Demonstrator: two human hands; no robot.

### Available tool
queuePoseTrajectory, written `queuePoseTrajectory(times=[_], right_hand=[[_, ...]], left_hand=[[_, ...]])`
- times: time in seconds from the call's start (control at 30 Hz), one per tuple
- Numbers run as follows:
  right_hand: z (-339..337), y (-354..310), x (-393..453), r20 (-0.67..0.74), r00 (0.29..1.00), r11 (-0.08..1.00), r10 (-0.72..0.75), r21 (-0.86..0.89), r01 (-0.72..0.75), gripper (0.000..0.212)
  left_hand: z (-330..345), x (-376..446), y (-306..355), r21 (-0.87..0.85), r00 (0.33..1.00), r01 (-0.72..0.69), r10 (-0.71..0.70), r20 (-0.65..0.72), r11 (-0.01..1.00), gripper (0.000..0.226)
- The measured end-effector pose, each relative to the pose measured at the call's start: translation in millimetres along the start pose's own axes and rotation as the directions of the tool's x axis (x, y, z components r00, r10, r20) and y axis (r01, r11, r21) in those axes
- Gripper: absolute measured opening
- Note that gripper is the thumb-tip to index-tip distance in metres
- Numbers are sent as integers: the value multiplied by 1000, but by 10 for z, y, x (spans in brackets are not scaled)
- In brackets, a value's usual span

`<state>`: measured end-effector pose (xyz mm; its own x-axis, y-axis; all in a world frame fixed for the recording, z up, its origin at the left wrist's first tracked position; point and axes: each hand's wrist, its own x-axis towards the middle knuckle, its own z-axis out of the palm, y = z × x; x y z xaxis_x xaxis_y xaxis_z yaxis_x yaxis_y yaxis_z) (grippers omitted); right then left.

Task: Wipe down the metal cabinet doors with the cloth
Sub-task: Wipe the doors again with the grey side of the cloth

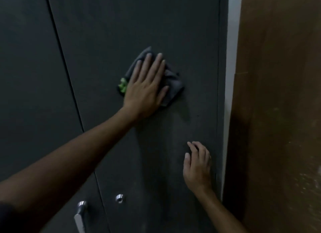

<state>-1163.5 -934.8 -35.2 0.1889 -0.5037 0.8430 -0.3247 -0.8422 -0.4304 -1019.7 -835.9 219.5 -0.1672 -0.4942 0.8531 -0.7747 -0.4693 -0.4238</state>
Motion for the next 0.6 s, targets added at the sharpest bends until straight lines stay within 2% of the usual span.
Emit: queuePoseTrajectory(times=[0.03,0.1,0.17,0.23,0.3,0.33,0.4,0.47,0.53,0.6], right_hand=[[-80,-45,133,-37,997,996,65,60,-62,39],[-241,-62,452,-164,958,964,234,163,-208,33],[-431,-21,762,-259,867,890,426,294,-349,30],[-595,57,996,-289,810,839,511,373,-396,27],[-694,97,1125,-263,840,855,475,362,-370,24],[-717,110,1167,-242,861,869,447,347,-353,24],[-742,119,1266,-222,863,859,454,367,-358,25],[-783,86,1391,-211,811,800,546,420,-429,24],[-844,87,1475,-214,759,749,615,458,-479,25],[-908,144,1501,-205,753,734,625,482,-478,26]], left_hand=[[31,302,258,-26,999,-24,25,25,999,71],[187,614,834,-59,963,-222,229,145,973,73],[318,424,1214,-67,813,-508,503,293,859,71],[408,-124,1177,-48,636,-708,666,388,704,70],[405,-675,816,-44,531,-806,755,384,590,70],[366,-852,609,-56,522,-815,773,360,577,69],[317,-874,244,-49,598,-768,743,302,638,70],[287,-478,135,-12,752,-634,620,225,773,70],[247,103,391,5,892,-437,433,127,899,70],[289,535,839,-9,950,-305,305,73,952,69]])
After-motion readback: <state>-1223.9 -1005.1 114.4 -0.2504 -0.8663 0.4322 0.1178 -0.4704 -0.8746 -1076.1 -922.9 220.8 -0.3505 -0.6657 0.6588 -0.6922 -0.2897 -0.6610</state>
